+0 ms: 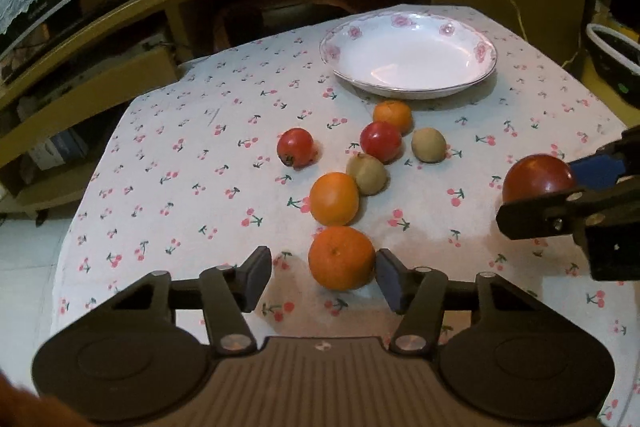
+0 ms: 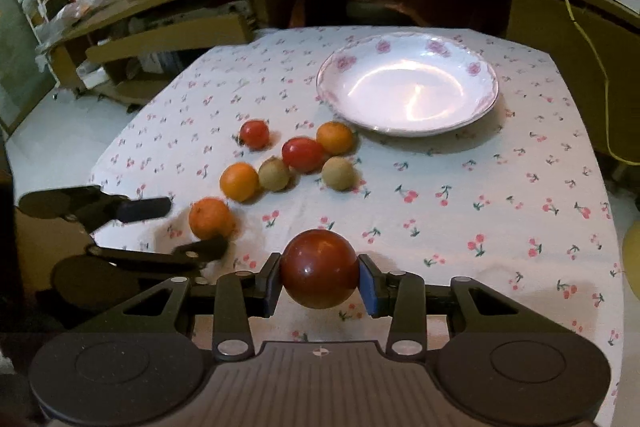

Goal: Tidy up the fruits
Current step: 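Grasp the large dark red apple with the right tool while the left tool grasps an orange, then carry the apple and orange over the white plate and open both tools, then grasp the brown kiwi-like fruit with the right tool while the left tool grasps an orange, then carry the kiwi and orange to the white plate and open both tools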

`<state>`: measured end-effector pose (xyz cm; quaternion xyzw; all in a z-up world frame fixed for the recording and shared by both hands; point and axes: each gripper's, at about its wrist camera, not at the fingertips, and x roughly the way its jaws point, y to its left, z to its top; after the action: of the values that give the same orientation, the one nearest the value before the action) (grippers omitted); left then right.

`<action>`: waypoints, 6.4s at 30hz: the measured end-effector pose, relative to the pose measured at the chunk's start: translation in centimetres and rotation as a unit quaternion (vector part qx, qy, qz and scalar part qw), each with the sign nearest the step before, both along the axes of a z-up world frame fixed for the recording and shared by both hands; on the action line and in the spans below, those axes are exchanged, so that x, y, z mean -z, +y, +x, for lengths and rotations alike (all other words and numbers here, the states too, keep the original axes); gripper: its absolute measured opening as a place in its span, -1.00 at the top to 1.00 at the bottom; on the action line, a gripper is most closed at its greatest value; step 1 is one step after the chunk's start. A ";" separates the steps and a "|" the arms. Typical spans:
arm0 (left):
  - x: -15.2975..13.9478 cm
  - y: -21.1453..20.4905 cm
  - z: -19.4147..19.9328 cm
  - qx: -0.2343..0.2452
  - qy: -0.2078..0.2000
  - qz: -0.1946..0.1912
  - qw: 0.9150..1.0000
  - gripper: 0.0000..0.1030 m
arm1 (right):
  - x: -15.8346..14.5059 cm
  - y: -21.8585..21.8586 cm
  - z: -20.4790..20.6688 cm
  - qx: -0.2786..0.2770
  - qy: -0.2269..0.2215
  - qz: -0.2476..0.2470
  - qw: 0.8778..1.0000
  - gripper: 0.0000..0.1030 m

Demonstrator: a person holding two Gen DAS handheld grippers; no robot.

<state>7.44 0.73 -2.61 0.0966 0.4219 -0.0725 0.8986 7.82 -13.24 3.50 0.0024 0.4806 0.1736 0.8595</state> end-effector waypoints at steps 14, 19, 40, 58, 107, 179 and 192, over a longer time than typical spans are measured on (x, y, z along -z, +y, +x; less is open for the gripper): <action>-0.6 0.3 0.4 0.017 0.039 -0.032 0.999 0.23 | -0.6 -0.5 1.6 0.015 -0.005 0.001 1.000 0.24; -2.6 -0.2 0.9 0.037 0.021 -0.038 0.998 0.23 | -1.8 -0.7 2.7 0.018 -0.024 0.007 1.000 0.24; -3.1 -5.1 12.2 0.062 -0.011 -0.055 0.997 0.23 | 0.2 -3.3 12.5 0.060 -0.035 -0.009 0.998 0.24; -3.9 -5.2 13.1 0.064 -0.028 -0.064 0.995 0.13 | 0.7 -4.6 14.2 0.070 -0.045 0.011 0.996 0.02; -0.9 0.8 5.1 0.152 0.046 0.000 0.987 0.02 | 3.7 1.2 8.6 -0.112 -0.010 -0.027 0.993 0.01; -5.5 -2.0 7.8 0.150 0.010 -0.034 0.988 0.29 | 0.2 -0.7 8.1 -0.078 -0.027 -0.012 0.997 0.54; -4.4 -5.5 13.1 0.141 0.000 -0.033 0.989 0.30 | 0.8 -3.4 11.6 -0.002 -0.042 -0.027 0.999 0.53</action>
<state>20.55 -4.76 1.75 0.1254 0.4017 -0.2127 0.8818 19.41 -16.63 2.75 -0.0290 0.4483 0.1627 0.8785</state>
